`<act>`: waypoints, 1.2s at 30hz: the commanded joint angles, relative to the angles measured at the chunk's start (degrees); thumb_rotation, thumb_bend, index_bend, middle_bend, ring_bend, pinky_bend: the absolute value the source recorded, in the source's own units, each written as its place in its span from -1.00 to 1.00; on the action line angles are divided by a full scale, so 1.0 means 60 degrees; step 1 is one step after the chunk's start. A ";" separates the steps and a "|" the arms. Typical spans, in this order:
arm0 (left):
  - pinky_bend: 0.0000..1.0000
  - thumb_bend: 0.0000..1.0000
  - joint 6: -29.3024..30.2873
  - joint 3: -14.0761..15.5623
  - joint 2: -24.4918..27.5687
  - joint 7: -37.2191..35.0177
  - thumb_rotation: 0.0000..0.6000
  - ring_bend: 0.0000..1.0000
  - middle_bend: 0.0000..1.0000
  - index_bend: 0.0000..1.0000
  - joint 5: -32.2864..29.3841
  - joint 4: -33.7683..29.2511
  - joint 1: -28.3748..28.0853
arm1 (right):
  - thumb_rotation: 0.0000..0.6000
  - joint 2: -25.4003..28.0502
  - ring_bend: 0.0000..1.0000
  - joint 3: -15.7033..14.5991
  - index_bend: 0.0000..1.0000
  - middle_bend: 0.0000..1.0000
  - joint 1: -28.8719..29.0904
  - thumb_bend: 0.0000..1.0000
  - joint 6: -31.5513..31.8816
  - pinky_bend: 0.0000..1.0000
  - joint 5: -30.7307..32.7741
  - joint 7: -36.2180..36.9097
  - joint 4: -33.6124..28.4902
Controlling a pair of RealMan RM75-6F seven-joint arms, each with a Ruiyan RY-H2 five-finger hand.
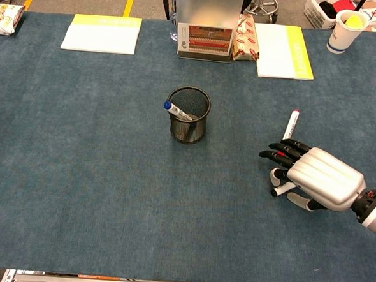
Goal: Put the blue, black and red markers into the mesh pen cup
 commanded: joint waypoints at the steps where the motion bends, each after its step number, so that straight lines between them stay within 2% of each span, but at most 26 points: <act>1: -0.76 -0.52 0.0003 -0.0001 0.0003 -0.0006 1.00 -1.00 -0.87 -0.23 0.0010 -0.0004 0.0008 | 1.00 -0.0020 -0.84 -0.0008 -0.07 -0.74 -0.0002 -0.38 -0.0008 -0.77 0.0007 0.0003 0.0020; 26: -0.76 -0.52 -0.0010 -0.0055 0.0021 -0.0002 1.00 -0.99 -0.87 -0.23 0.0056 -0.0036 0.0060 | 1.00 -0.0158 -0.84 -0.0035 0.14 -0.74 -0.0057 -0.38 0.0244 -0.77 -0.0064 -0.0041 0.0181; 30: -0.76 -0.52 0.0009 -0.0061 0.0019 0.0000 1.00 -1.00 -0.87 -0.23 0.0066 -0.0034 0.0077 | 1.00 -0.0046 -0.84 -0.0017 0.15 -0.74 -0.0059 -0.38 0.0348 -0.77 -0.0032 0.0193 -0.0169; 36: -0.76 -0.52 -0.0023 -0.0078 -0.0001 0.0017 1.00 -1.00 -0.87 -0.23 0.0041 -0.0004 0.0072 | 1.00 0.0380 -0.84 0.0064 0.17 -0.74 0.0035 -0.38 0.0421 -0.77 -0.0002 0.0346 -0.1229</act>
